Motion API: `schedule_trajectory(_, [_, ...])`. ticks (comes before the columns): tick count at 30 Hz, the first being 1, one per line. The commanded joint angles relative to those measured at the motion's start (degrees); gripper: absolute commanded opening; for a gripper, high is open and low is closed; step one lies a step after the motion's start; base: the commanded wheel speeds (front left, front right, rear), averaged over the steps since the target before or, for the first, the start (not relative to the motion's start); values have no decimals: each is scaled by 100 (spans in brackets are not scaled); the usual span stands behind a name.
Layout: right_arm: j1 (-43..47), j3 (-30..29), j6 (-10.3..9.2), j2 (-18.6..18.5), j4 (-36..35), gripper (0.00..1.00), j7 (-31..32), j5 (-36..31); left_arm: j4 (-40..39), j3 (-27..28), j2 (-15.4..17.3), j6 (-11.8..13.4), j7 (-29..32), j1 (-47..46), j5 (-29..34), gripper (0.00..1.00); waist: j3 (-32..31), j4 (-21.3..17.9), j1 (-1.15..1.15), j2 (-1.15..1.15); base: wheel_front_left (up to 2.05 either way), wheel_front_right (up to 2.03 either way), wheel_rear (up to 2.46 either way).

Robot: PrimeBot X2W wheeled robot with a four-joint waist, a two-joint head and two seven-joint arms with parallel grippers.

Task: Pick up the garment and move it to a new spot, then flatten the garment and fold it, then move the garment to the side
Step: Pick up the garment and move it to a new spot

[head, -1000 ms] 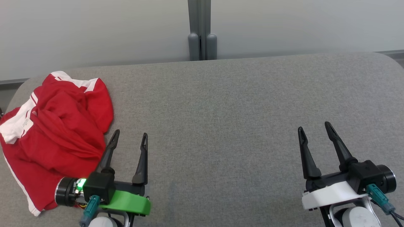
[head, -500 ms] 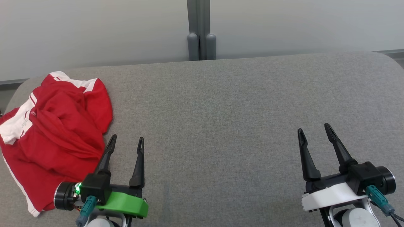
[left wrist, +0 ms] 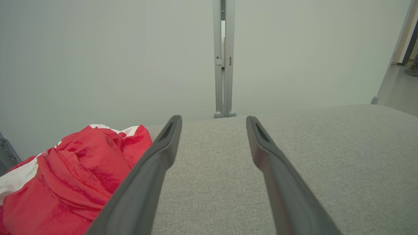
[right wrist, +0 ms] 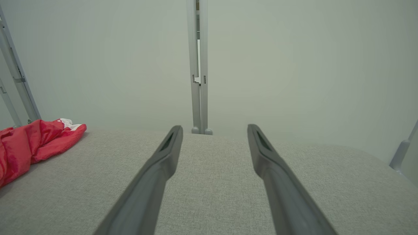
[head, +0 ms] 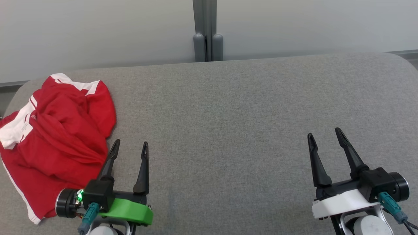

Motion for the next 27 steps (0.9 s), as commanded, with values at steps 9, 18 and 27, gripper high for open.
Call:
schedule_trajectory(9, [87,60,-1,-19,-58,100,-18,-76,7,72,24,17,-2,-21,-3,100,69,435,0,0,0,0,0])
schedule_trajectory(18, [30,119,-2,-19,-92,100,-18,-124,-73,163,22,117,-2,-61,-60,100,230,1092,0,0,0,0,0])
schedule_trajectory(27, [-216,130,-2,-20,-123,100,-18,-313,-288,70,22,320,0,-284,-201,100,605,1837,0,0,0,0,0])
